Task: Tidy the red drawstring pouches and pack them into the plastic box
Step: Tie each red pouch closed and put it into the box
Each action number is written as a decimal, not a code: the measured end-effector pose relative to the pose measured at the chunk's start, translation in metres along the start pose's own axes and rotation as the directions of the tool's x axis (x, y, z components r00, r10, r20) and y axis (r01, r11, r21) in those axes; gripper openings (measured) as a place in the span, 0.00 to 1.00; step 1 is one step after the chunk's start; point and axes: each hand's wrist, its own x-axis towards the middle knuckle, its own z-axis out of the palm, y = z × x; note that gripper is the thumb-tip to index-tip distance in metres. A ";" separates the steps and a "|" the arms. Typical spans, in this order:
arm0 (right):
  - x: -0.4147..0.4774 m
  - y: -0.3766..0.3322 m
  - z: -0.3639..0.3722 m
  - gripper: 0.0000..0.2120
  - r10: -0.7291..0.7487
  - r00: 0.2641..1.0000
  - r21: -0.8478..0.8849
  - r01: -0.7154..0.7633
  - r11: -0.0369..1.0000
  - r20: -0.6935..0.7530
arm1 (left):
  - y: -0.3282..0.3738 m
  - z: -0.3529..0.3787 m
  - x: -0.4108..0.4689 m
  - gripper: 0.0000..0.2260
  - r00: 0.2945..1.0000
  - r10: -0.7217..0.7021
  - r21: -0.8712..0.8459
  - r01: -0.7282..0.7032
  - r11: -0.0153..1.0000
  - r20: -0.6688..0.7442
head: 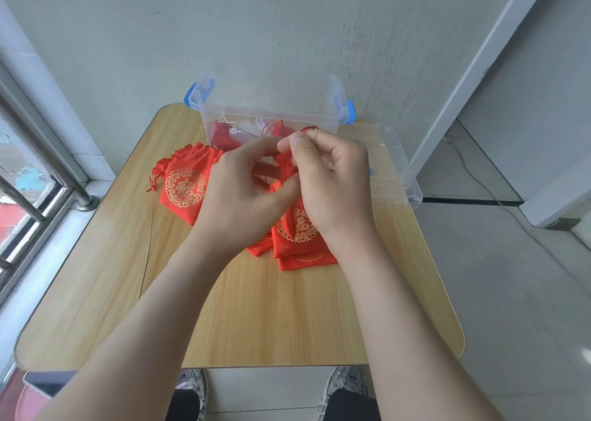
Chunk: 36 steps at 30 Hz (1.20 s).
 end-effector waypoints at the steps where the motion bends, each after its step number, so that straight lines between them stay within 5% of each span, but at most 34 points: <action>1: 0.000 0.000 -0.001 0.12 0.002 1.000 -0.003 -0.002 1.000 0.002 | -0.002 0.000 0.000 0.06 0.999 0.026 0.033 -0.027 0.999 0.019; 7: 0.001 -0.001 -0.006 0.09 -0.007 0.999 0.043 0.009 0.999 -0.046 | -0.005 0.000 0.002 0.12 0.999 0.023 0.159 -0.019 0.987 -0.024; 17: 0.007 0.003 -0.006 0.14 0.090 0.995 0.163 -0.082 0.983 -0.042 | 0.002 0.006 -0.002 0.08 0.997 0.015 0.045 -0.018 0.999 0.070; 20: 0.007 -0.001 -0.009 0.07 0.101 0.992 0.164 -0.088 0.983 -0.076 | 0.000 0.006 -0.002 0.06 0.999 0.026 0.071 -0.028 0.997 0.035; 23: 0.008 0.002 -0.015 0.11 0.120 0.987 0.022 -0.119 0.993 -0.106 | -0.006 0.003 0.000 0.06 1.000 -0.021 0.036 0.021 0.999 -0.014; 27: 0.006 0.002 -0.022 0.06 0.228 0.974 -0.288 -0.217 0.933 0.002 | -0.011 0.001 0.001 0.10 0.991 -0.109 0.002 0.110 0.994 -0.071; 31: -0.002 0.002 -0.019 0.06 0.237 0.963 -0.530 -0.137 0.837 0.126 | -0.012 0.001 0.001 0.11 0.985 -0.144 0.039 0.148 0.988 -0.098; 36: -0.003 0.018 -0.015 0.05 0.204 0.958 -0.617 -0.038 0.786 0.200 | -0.008 0.001 0.001 0.12 0.963 -0.234 -0.036 0.231 0.972 -0.133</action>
